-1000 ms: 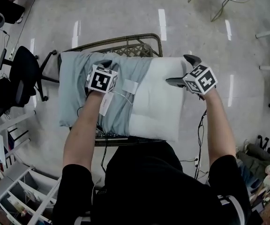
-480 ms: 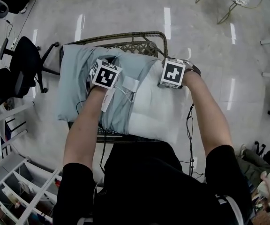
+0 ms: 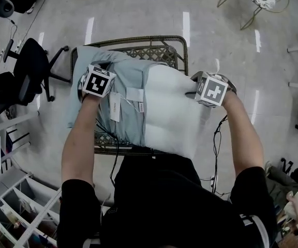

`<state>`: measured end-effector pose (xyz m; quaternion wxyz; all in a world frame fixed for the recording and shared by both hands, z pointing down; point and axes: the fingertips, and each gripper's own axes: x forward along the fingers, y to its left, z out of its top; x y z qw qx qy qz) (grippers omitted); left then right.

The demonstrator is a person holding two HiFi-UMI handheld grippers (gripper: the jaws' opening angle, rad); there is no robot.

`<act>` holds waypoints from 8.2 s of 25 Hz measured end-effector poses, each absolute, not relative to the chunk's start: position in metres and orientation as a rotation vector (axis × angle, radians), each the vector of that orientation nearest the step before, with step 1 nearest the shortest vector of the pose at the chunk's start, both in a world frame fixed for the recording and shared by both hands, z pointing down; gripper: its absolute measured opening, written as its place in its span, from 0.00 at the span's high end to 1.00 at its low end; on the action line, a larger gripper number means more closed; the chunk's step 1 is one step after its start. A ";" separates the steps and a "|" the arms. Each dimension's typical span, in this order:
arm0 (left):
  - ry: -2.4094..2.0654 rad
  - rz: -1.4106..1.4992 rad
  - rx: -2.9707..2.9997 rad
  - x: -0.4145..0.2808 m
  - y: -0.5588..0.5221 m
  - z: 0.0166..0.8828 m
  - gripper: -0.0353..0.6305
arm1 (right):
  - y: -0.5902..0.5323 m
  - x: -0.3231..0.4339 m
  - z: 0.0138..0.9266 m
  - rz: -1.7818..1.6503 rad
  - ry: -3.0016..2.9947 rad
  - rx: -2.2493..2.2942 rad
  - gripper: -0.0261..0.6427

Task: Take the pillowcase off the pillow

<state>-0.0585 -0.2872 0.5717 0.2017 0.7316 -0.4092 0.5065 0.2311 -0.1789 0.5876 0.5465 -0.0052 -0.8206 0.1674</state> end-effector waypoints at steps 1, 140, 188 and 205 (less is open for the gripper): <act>-1.147 1.404 2.046 -0.064 -0.285 0.569 0.94 | -0.179 0.236 0.586 0.393 -1.943 -0.004 0.69; -1.025 1.611 2.144 -0.311 0.054 0.655 0.86 | 0.044 0.104 0.660 0.091 -1.660 0.602 0.47; -0.953 1.581 2.378 -0.163 0.050 0.623 0.92 | 0.047 0.109 0.636 0.121 -1.733 0.560 0.58; -0.911 1.462 2.324 -0.253 0.051 0.603 0.93 | 0.057 0.112 0.615 0.133 -1.796 0.489 0.66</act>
